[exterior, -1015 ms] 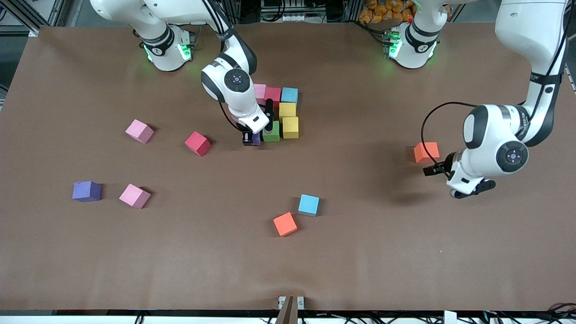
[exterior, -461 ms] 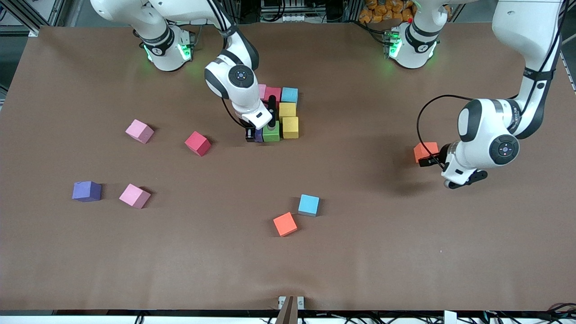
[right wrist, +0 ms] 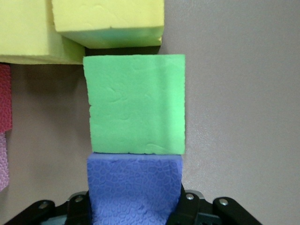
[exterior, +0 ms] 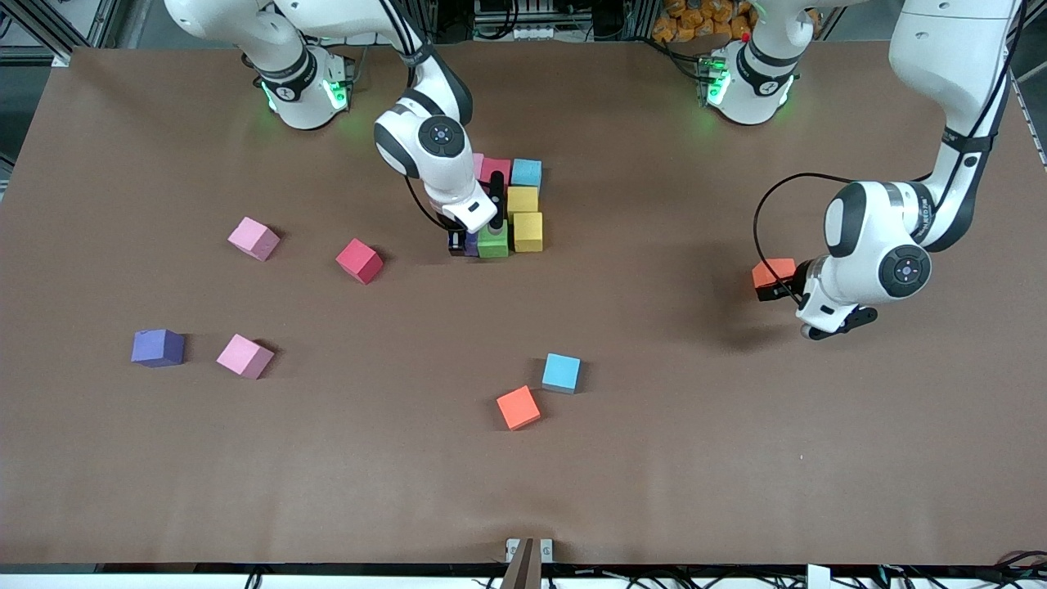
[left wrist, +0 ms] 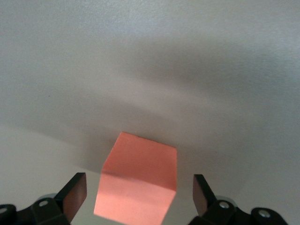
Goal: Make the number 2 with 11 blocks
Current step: 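Release purple and reach the pink block while the left gripper grasps orange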
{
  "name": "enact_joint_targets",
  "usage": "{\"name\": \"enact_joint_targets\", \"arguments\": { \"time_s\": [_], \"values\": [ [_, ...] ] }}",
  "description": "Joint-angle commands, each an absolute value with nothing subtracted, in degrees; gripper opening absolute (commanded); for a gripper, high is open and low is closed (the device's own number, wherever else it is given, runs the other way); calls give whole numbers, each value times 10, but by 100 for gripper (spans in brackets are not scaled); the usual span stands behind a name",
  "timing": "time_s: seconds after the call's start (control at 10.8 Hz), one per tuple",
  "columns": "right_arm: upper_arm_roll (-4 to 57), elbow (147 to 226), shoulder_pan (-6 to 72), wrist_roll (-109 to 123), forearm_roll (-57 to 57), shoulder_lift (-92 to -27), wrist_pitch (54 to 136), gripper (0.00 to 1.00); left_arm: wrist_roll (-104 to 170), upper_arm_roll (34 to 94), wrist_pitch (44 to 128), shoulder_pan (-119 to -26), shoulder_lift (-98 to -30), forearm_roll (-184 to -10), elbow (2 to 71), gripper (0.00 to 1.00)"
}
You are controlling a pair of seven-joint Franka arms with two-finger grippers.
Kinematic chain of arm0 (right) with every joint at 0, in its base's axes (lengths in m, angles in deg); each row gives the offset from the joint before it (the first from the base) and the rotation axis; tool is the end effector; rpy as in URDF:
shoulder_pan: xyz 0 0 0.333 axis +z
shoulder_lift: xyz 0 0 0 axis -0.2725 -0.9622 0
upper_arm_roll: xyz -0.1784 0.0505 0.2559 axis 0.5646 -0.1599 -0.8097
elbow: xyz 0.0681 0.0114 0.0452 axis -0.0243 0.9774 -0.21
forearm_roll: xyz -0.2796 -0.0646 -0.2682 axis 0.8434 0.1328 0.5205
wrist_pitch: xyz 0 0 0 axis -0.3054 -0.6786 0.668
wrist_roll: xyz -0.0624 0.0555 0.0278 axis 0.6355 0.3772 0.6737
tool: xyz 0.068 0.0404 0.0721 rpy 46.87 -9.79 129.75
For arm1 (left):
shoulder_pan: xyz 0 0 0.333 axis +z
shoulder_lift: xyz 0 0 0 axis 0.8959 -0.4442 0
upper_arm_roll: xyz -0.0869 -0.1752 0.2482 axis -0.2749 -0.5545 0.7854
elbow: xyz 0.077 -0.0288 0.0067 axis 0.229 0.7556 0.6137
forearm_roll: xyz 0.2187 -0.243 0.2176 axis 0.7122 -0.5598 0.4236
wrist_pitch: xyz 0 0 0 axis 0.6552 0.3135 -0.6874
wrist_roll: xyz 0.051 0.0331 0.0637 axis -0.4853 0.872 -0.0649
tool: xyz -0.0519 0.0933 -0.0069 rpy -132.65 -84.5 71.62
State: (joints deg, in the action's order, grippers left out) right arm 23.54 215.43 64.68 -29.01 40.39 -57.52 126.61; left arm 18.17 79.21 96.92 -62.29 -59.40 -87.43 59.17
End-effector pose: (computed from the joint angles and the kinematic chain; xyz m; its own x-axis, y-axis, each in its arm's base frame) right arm 0.3773 0.3953 0.2004 -0.0024 0.9985 -0.0545 0.9999 0.0030 0.0120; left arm 0.5389 -0.0185 0.2100 0.9075 0.3251 -0.2661 0.3130 -0.9457 -0.0880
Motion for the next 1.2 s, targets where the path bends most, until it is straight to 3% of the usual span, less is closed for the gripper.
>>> {"name": "enact_joint_targets", "arguments": {
  "time_s": [0.0, 0.92, 1.01, 1.11],
  "values": [
    [238, 2159, 656, -280, 407, -573, 1273, 40, 197, 789, 987, -614, -575, -890, 616, 100],
    [236, 2155, 663, -279, 407, -583, 1288, 44, 197, 788, 997, -614, -571, -906, 633, 100],
    [237, 2155, 662, -280, 406, -583, 1288, 54, 197, 788, 997, -614, -571, -906, 633, 100],
    [237, 2156, 661, -279, 406, -583, 1287, 71, 197, 787, 997, -614, -570, -906, 633, 100]
  ]
}}
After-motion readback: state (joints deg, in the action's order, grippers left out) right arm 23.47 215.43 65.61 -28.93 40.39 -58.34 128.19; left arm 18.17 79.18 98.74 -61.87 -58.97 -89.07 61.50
